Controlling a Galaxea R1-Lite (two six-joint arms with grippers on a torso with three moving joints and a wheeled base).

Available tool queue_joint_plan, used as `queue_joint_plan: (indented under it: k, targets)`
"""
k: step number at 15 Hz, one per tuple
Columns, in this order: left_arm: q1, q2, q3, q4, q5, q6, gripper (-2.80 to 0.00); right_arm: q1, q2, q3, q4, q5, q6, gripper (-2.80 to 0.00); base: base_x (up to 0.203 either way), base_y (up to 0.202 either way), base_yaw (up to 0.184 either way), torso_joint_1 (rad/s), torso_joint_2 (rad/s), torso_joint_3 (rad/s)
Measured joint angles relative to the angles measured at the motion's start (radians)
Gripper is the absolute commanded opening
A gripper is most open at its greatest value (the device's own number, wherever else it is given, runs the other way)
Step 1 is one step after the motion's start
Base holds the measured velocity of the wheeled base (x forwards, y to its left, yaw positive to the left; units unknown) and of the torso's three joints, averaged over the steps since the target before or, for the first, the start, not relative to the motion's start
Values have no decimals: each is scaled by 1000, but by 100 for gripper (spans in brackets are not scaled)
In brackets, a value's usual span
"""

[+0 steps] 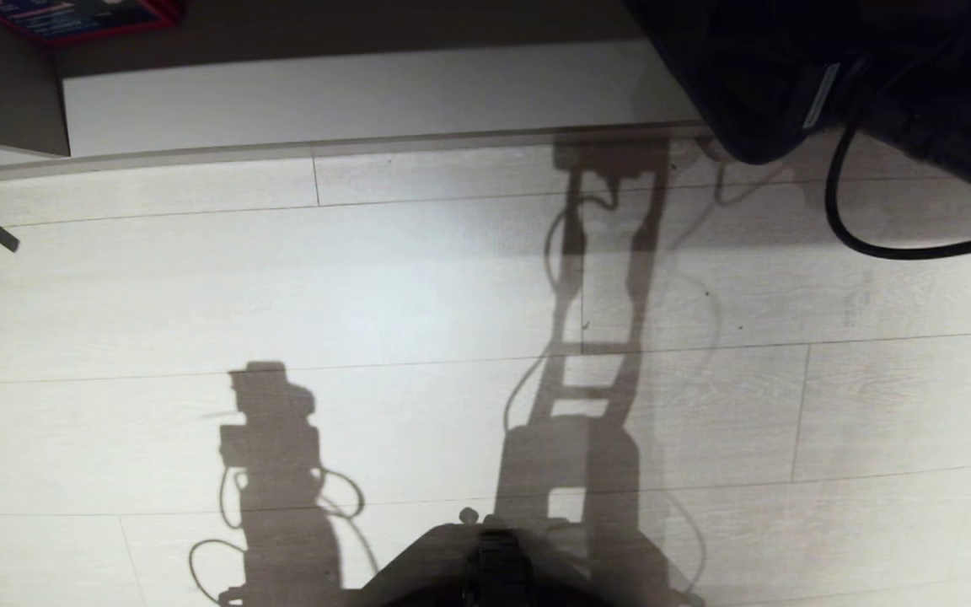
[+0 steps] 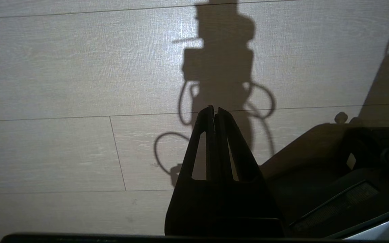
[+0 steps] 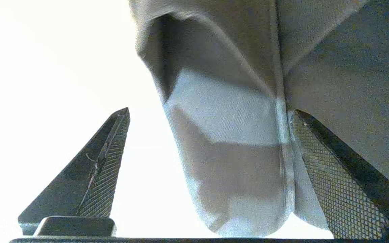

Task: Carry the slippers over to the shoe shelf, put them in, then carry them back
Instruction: Place the slippers into the shoe cabinet, then pick up the slippers in the shoe cabinet

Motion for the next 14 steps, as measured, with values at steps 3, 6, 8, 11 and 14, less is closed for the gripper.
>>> queue_joint_plan:
  k: [3,6,8,11,14]
  targets:
    - [0,0,0,0,0,0,-280,4,-95,99,18,9,-5,0,0,0,0,0,0,0]
    - [0,0,0,0,-1,0,-280,11,-182,169,115,38,11,0,0,0,0,0,0,0]
    - [0,0,0,0,-1,1,-280,15,-252,197,228,78,54,0,0,0,0,0,0,0]
    - [0,0,0,0,-1,4,-280,16,-377,215,407,137,131,0,0,0,0,0,0,0]
    - [0,0,0,0,-1,4,-280,17,-489,262,452,145,184,0,0,0,0,0,0,0]
